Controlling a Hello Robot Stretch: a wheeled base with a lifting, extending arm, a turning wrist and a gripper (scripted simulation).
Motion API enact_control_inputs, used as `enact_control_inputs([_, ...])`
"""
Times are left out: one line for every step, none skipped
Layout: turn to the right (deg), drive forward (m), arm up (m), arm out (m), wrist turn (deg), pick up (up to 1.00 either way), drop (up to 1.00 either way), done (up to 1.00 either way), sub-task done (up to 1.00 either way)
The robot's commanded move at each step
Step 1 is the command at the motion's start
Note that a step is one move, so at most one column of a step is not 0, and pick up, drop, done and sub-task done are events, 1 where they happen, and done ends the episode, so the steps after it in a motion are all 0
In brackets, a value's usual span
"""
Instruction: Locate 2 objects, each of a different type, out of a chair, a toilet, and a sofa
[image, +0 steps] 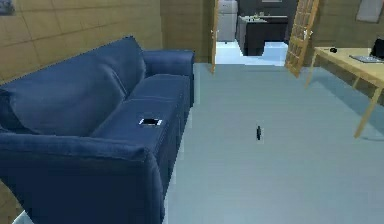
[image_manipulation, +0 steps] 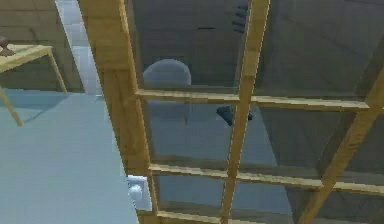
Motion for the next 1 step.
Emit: enact_control_inputs([0.0,0.2,0.0,0.0,0.0,0.0,0.0,0.0,0.0])
